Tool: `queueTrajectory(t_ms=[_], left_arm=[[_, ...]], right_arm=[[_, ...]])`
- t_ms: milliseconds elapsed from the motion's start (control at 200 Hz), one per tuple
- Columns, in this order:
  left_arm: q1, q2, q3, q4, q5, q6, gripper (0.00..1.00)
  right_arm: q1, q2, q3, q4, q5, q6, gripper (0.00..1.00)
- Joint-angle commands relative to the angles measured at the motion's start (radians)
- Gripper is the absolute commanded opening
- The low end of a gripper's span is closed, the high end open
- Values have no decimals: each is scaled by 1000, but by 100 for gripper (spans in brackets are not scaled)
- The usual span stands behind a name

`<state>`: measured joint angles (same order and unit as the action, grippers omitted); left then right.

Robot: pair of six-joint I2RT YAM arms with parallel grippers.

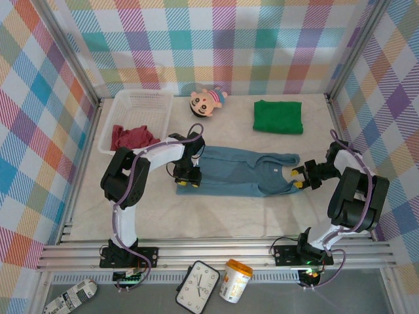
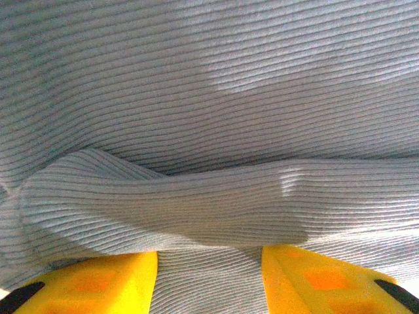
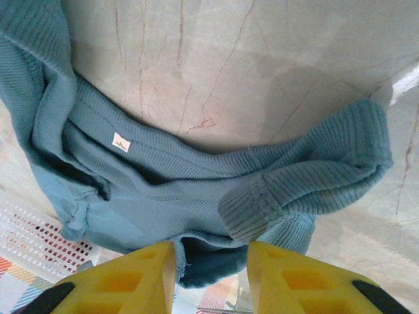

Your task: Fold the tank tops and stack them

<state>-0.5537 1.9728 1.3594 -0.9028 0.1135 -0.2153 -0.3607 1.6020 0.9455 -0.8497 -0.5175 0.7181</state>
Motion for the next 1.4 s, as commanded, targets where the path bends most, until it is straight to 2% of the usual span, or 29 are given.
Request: queueTrajectory(t_ms=[0, 180, 290, 455, 735, 885, 1085, 1285, 1395], left_arm=[[12, 41, -8, -31, -5, 11, 47], [13, 39, -10, -37, -8, 14, 47], [12, 29, -17, -44, -7, 15, 47], [12, -11, -2, -58, 37, 6, 47], [17, -16, 220, -122, 16, 7, 48], [30, 62, 342, -83, -77, 15, 48], [70, 221, 502, -36, -170, 57, 47], [74, 340, 597, -51, -243, 100, 46], [75, 366, 569, -65, -219, 105, 45]], right_arm=[[-1, 53, 10, 20, -4, -12, 34], [-1, 110, -12, 110, 15, 5, 28], [-5, 128, -17, 95, 134, -25, 24], [-11, 100, -45, 73, 228, -87, 23], [12, -85, 2, -7, 206, -139, 34], [106, -205, -107, 5, 127, -54, 35], [291, -262, -238, 176, 94, 107, 38], [317, -188, -238, 231, 154, 103, 35], [319, -123, -200, 230, 196, 68, 33]])
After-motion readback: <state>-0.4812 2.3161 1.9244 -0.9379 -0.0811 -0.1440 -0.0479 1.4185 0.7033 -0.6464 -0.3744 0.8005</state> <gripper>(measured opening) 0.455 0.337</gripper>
